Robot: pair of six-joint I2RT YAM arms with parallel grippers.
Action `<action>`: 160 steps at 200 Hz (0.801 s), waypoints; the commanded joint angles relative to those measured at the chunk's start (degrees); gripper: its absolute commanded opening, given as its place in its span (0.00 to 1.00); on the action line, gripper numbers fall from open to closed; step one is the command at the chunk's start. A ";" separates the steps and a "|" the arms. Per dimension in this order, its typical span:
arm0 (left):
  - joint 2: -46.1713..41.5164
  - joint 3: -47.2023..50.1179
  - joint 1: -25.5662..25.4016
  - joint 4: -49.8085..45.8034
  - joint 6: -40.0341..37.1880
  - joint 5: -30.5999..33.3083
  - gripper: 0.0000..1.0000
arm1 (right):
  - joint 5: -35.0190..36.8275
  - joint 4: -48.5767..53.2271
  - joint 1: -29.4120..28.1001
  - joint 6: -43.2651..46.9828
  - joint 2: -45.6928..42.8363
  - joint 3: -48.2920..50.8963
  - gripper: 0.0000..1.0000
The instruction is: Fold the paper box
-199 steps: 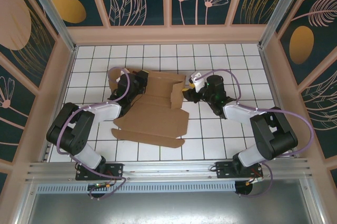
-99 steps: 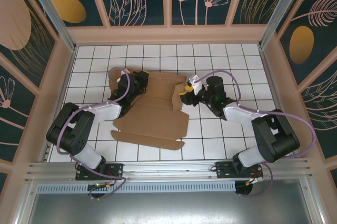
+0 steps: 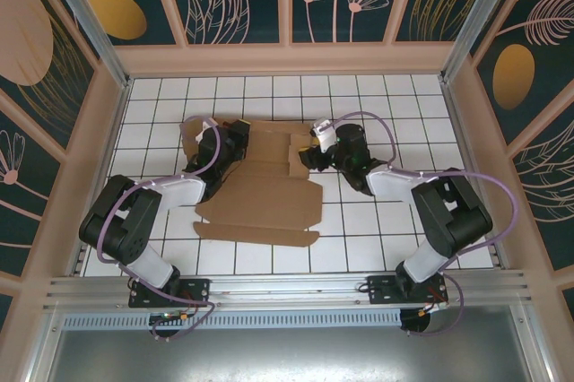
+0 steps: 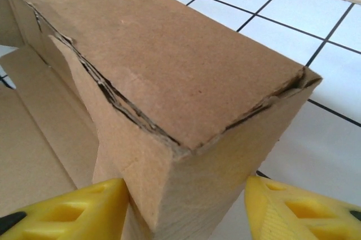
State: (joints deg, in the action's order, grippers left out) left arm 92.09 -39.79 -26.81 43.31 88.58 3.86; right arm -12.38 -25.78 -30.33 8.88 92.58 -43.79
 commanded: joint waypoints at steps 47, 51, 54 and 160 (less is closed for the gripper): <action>-2.44 1.24 -0.97 1.26 -1.02 -4.63 0.00 | 20.31 -0.72 -2.60 -1.86 3.10 -0.71 0.43; -2.54 1.31 -0.97 1.25 -0.84 -4.68 0.00 | 20.82 -1.03 -2.76 -2.10 3.03 -0.61 0.42; -2.59 1.31 -0.97 1.30 -0.78 -4.72 0.00 | 21.09 -1.29 -2.88 -2.27 3.05 -0.44 0.41; -3.10 0.70 -1.05 -0.77 1.21 -5.64 0.00 | 21.64 -2.70 -3.34 -4.55 9.66 -5.79 0.56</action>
State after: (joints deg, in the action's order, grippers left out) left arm 90.24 -39.64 -26.81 43.70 89.03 2.70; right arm 4.38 -29.61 -34.28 5.80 98.87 -46.46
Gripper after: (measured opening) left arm 0.050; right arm 0.546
